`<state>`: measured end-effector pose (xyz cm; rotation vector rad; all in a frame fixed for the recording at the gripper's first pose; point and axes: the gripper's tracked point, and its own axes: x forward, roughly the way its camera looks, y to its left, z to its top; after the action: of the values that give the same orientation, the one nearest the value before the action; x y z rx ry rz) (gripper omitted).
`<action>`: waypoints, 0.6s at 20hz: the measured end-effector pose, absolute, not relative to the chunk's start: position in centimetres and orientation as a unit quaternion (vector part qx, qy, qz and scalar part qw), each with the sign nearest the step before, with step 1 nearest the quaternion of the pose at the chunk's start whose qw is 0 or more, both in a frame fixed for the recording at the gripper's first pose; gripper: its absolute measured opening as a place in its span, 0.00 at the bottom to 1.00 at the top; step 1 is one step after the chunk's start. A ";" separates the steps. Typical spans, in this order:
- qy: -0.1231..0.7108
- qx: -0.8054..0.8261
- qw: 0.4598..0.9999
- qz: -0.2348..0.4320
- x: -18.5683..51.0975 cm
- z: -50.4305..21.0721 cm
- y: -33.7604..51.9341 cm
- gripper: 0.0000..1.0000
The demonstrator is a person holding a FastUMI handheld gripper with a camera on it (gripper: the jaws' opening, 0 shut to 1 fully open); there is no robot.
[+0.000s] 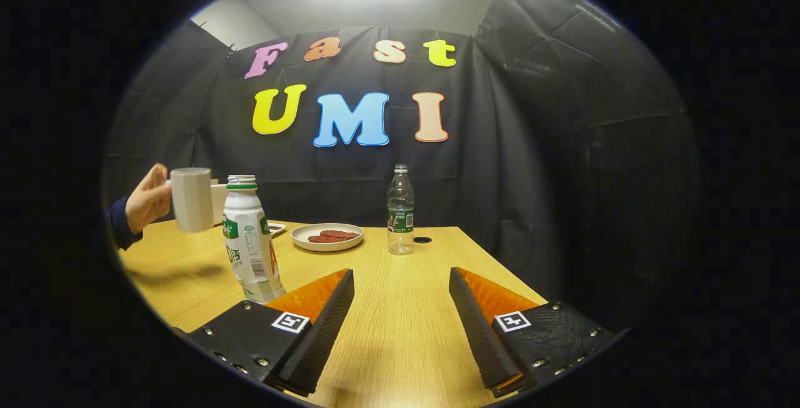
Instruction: Take the bottle from table, then pour the juice into the cup, finally place the bottle on the coaster
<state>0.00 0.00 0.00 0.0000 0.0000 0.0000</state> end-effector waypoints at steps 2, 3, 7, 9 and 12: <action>0.000 0.000 1.000 0.000 0.2 0.0 0.0 0.92; 0.001 0.000 1.000 -0.001 0.2 -0.1 0.0 0.93; 0.001 -0.001 1.000 -0.003 1.1 0.1 0.0 0.92; -0.001 -0.005 1.000 -0.005 3.2 0.5 0.2 0.92; -0.016 -0.024 1.000 -0.009 4.7 1.3 0.3 0.93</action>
<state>4.66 0.27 1.25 -0.0474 -0.0312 -0.0181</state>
